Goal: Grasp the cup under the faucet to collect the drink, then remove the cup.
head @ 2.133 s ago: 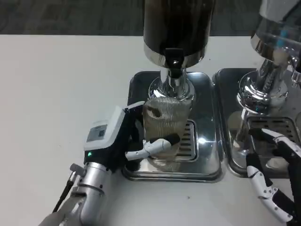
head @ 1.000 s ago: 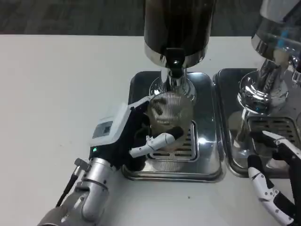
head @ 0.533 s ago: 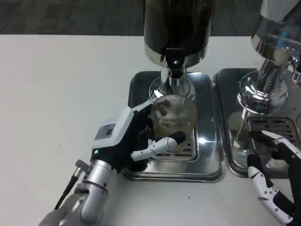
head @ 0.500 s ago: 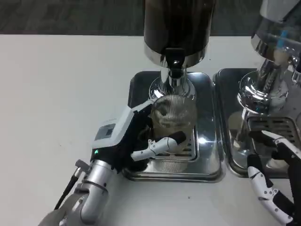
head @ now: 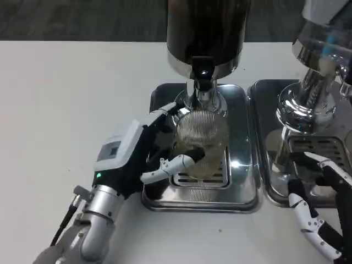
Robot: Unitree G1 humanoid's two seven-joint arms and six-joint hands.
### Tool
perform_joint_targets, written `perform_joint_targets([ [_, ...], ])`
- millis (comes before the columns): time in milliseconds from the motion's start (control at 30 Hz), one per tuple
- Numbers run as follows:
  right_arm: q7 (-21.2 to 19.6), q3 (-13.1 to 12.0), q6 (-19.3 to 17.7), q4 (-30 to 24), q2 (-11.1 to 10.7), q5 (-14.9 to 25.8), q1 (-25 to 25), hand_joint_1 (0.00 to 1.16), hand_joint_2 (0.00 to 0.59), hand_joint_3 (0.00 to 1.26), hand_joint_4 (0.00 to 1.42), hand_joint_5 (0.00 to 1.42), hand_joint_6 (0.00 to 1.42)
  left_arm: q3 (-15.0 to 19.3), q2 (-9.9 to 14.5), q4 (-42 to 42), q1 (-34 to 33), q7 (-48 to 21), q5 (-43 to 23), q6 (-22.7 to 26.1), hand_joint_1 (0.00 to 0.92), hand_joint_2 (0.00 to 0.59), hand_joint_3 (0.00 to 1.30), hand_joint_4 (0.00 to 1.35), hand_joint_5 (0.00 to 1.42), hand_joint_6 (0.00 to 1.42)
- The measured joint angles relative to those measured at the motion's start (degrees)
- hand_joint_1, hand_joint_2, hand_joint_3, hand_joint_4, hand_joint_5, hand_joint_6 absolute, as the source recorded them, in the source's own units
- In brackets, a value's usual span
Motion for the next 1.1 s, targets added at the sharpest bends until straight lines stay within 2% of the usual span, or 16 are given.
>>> perform_joint_targets([
  [400, -0.01, 0.02, -0.09, 1.07, 0.16, 1.01, -1.03, 0.35, 0.431, 0.38, 0.35, 0.31, 0.42, 4.80, 5.78, -10.14, 6.57, -2.56, -3.05, -1.16, 0.007, 0.066, 0.21, 0.24, 0.40, 0.42],
  [667, -0.56, 0.36, -0.08, 1.03, 1.06, -0.17, -1.96, 0.35, 0.436, 0.38, 0.35, 0.31, 0.43, 13.68, 13.68, -16.67, 11.35, -6.62, -9.71, -4.02, 0.000, 0.098, 0.30, 0.28, 0.35, 0.39],
  [900, -1.92, 1.02, -0.09, 2.16, 2.44, -1.19, -3.67, 0.35, 0.437, 0.38, 0.35, 0.31, 0.43, 21.43, 18.34, -17.80, 11.22, -19.23, -24.90, -9.59, 0.000, 0.119, 0.33, 0.34, 0.39, 0.36],
  [967, -2.12, 1.36, -0.12, 3.21, 2.49, -1.27, -4.58, 0.35, 0.437, 0.38, 0.35, 0.31, 0.43, 23.17, 18.80, -17.81, 9.97, -29.02, -35.33, -11.28, 0.000, 0.118, 0.33, 0.35, 0.40, 0.35],
  [1000, -2.14, 1.41, -0.12, 3.34, 2.49, -1.28, -4.73, 0.35, 0.437, 0.38, 0.35, 0.31, 0.43, 23.42, 18.81, -17.82, 9.57, -31.08, -37.43, -11.38, 0.000, 0.117, 0.33, 0.35, 0.39, 0.34],
  [1033, -2.21, 1.51, -0.12, 3.57, 2.50, -1.28, -5.30, 0.35, 0.436, 0.38, 0.35, 0.31, 0.43, 24.23, 18.81, -18.16, 8.40, -39.69, -45.46, -10.86, 0.000, 0.110, 0.33, 0.33, 0.36, 0.32],
  [1100, -2.37, 1.54, -0.13, 3.76, 2.49, -1.25, -5.87, 0.36, 0.434, 0.38, 0.35, 0.31, 0.43, 24.98, 18.76, -19.45, 6.97, -49.07, -53.76, -8.62, 0.000, 0.104, 0.32, 0.32, 0.33, 0.29],
])
